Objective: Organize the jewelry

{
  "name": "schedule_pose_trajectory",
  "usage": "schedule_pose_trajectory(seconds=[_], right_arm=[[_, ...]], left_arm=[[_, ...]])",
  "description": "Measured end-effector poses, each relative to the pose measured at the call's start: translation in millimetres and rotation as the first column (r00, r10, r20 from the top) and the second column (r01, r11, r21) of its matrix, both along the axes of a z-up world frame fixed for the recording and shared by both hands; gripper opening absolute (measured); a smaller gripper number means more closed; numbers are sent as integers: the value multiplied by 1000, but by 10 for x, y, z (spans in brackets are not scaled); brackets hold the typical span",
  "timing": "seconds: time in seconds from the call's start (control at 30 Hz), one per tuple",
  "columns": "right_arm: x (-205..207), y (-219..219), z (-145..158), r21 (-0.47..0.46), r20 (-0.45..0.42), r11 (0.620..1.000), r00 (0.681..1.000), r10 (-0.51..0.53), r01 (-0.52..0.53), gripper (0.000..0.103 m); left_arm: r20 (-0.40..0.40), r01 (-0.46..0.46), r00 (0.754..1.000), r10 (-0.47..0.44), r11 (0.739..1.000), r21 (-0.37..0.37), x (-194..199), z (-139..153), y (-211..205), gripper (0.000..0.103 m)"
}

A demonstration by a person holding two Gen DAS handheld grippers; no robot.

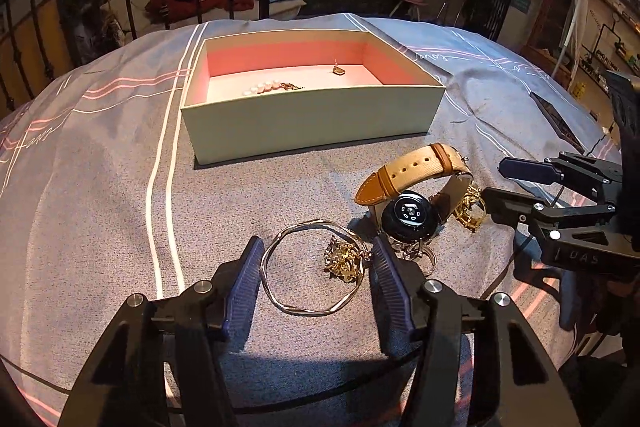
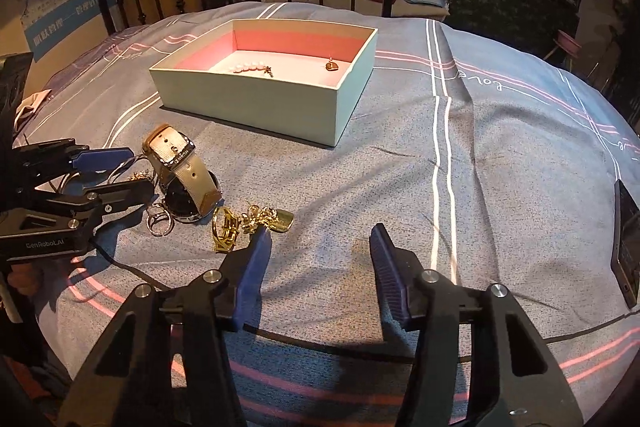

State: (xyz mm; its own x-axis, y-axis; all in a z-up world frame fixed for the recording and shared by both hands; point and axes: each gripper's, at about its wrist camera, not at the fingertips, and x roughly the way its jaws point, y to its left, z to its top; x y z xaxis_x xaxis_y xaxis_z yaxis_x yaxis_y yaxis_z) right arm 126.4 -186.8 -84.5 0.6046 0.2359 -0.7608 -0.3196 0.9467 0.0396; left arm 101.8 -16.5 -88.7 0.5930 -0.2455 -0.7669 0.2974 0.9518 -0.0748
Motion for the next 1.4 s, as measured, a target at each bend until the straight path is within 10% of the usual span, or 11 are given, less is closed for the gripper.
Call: schedule_pose_trajectory(seconds=[0.47,0.7,1.4], right_arm=[[224,231,-47,-69,20,997,999,33,-32,40],[150,213,-10,-51,22,997,998,61,-59,9],[295,292,-22,-75,-2,993,996,87,-87,7]], left_arm=[[19,-35,999,36,998,-49,19,92,34,55],[47,-37,998,40,997,-64,-18,186,48,55],[63,-36,997,40,997,-68,-50,267,69,55]])
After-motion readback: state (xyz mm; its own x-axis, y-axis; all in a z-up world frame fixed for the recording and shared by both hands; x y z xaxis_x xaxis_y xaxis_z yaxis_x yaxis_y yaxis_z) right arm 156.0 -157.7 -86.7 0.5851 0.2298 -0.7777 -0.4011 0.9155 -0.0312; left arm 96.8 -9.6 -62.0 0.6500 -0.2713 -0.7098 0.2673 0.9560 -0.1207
